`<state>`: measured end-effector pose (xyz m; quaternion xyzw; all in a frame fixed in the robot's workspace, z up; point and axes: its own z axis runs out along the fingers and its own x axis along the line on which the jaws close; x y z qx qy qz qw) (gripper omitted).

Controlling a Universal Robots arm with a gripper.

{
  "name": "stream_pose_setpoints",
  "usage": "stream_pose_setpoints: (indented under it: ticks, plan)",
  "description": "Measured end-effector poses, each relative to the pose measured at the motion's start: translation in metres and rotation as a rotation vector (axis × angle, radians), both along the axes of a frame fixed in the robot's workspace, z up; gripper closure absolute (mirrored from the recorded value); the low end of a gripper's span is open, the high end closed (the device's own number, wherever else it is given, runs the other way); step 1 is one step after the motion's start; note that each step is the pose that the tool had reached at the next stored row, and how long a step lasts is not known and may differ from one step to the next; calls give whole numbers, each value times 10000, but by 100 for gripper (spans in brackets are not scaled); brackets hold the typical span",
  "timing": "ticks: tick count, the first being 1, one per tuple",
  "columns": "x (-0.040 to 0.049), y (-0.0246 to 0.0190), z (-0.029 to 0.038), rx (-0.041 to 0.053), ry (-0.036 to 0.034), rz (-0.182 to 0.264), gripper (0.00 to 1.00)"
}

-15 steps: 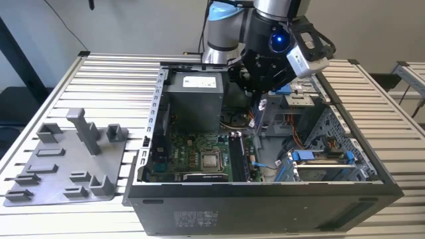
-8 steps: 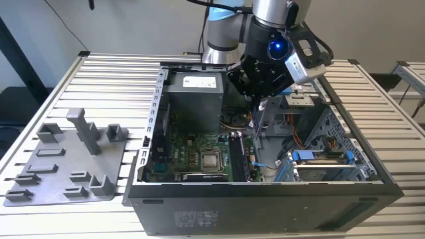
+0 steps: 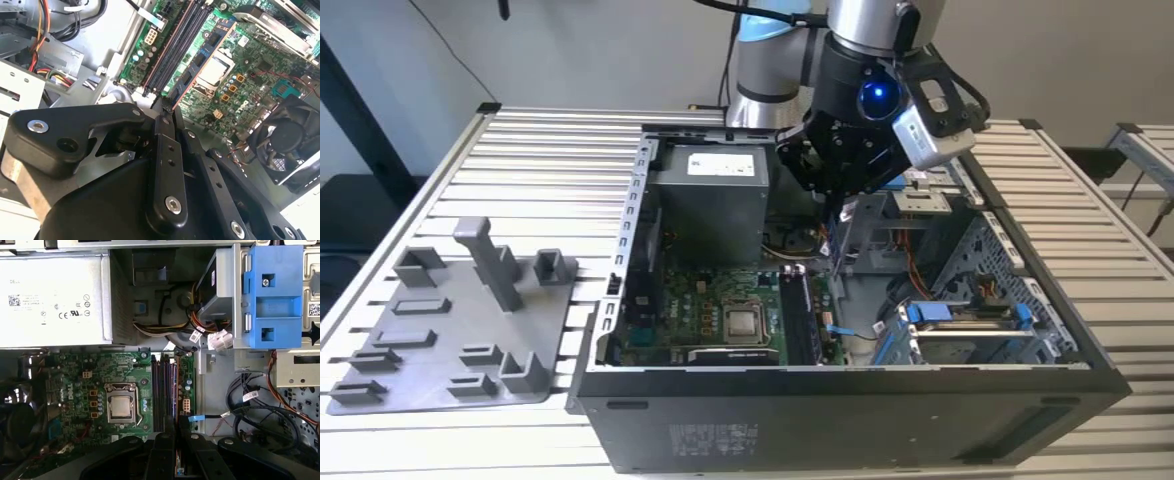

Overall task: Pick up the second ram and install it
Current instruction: 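Insert the second ram into the second slot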

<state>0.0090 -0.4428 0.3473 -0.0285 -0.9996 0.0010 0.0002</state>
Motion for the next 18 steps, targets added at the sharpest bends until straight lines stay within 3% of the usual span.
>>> stream_pose_setpoints:
  ticks: [7,18]
  plan:
    - [0,0,-9,-2,-3,-3,86]
    - [-2,0,-200,-17,-4,89,86]
